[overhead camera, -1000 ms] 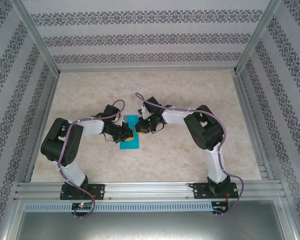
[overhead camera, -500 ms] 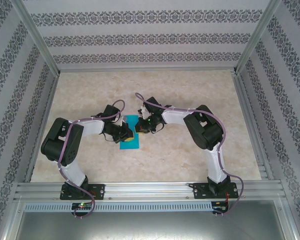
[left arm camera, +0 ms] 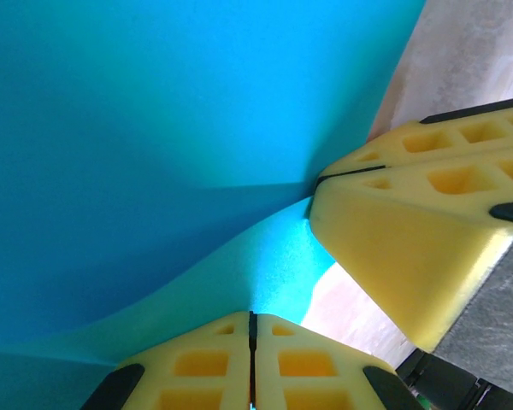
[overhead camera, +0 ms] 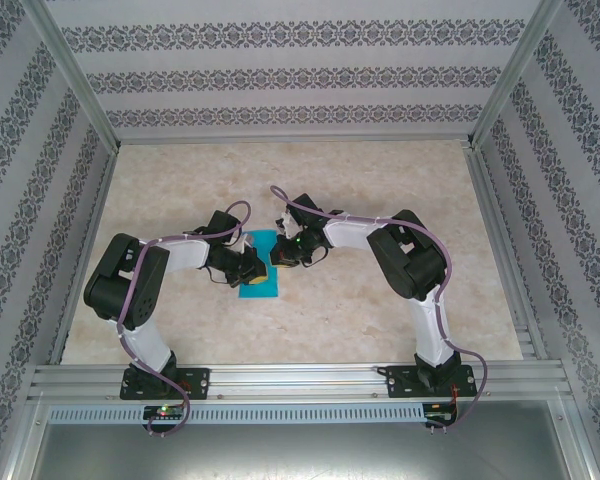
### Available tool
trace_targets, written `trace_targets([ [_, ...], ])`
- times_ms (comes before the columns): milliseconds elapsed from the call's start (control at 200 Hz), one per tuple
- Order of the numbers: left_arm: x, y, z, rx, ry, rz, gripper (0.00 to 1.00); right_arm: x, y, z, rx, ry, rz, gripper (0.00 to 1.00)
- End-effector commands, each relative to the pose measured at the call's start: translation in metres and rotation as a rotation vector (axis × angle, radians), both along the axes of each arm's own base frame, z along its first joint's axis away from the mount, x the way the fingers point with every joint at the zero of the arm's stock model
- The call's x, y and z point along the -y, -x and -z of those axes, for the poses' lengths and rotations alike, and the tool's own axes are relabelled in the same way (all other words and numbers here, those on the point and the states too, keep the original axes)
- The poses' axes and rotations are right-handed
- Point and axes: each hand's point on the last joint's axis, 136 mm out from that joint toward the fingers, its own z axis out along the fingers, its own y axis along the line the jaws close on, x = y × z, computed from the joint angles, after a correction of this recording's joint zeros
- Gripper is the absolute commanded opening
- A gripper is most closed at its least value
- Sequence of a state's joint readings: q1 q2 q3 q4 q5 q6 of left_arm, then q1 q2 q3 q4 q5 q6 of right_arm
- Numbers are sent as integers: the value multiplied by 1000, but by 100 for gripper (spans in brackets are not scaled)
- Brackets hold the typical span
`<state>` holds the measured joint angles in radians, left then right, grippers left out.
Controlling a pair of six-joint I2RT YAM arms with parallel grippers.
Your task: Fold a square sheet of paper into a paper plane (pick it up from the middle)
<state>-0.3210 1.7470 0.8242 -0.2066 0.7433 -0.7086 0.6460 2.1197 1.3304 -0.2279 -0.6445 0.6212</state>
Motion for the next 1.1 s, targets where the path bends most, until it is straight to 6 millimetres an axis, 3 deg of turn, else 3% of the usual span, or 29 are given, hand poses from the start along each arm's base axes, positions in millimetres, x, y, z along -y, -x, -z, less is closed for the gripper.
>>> trace_targets([
  [0,-5,14,13,-51,-51,23,9,3,1,5,0,36,-5,5],
  [325,-8,20,18,-76,-66,38,9,14,-7,-24,65,56,30,21],
  [520,-8,20,19,-75,-67,40,9,15,-4,-28,83,68,32,16],
  [719,-8,20,19,-77,-68,38,8,7,1,-25,77,65,11,7],
  [1094,-6,15,14,-58,-65,38,8,5,11,5,18,110,-21,5],
])
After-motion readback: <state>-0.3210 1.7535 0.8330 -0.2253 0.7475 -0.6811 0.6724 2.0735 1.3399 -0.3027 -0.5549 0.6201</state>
